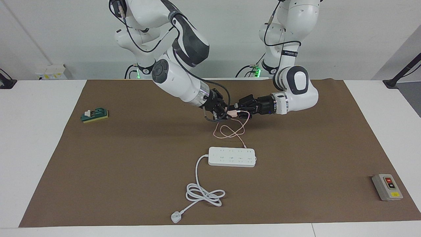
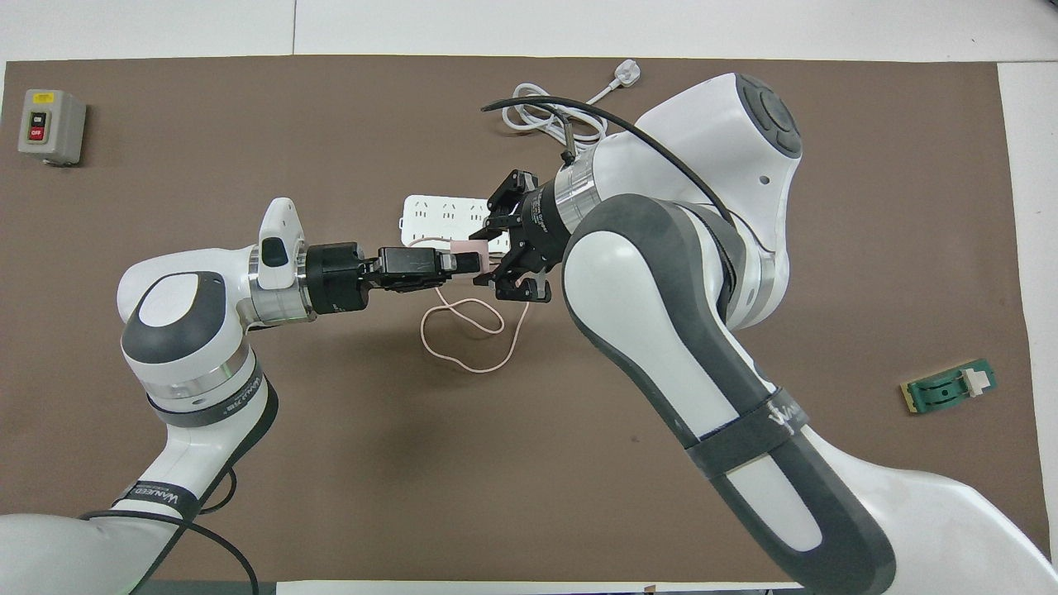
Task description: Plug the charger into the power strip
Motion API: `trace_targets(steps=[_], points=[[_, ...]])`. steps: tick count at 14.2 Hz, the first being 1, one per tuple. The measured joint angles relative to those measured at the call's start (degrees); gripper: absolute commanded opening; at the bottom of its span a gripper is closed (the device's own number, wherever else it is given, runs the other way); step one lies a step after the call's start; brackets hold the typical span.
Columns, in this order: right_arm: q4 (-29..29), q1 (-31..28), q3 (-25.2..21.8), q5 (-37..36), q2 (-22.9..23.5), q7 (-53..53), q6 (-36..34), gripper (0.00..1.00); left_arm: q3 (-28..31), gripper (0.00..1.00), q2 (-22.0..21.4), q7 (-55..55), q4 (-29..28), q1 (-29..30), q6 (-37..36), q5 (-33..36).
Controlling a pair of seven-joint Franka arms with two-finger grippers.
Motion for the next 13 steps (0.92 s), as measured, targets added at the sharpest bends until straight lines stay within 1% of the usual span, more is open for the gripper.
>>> trace_targets(steps=[1,2,3,4,8,13], points=[[0.00,0.00,0.00,0.00,0.00,0.00,0.00,0.26,0.00,0.00,0.00,0.00,0.00,0.00,0.00,0.00],[-0.01,0.00,0.00,0.00,0.00,0.00,0.01,0.28,0.00,0.00,0.00,-0.04,0.00,0.00,0.00,0.00],[-0.03,0.01,0.00,0.00,0.00,0.00,0.01,0.50,0.01,0.00,0.01,-0.07,-0.01,0.00,0.00,0.00],[-0.04,0.01,0.00,0.00,0.00,0.00,0.02,1.00,0.00,0.00,0.02,-0.06,-0.01,0.00,0.00,0.00],[-0.31,0.08,0.01,-0.72,0.23,0.01,-0.08,1.00,0.02,0.00,-0.01,0.08,0.48,-0.04,0.00,-0.01],[-0.34,-0.32,-0.12,-5.13,0.03,0.02,-1.27,1.00,1.17,0.00,-0.05,0.07,1.37,-0.06,0.00,-0.04]])
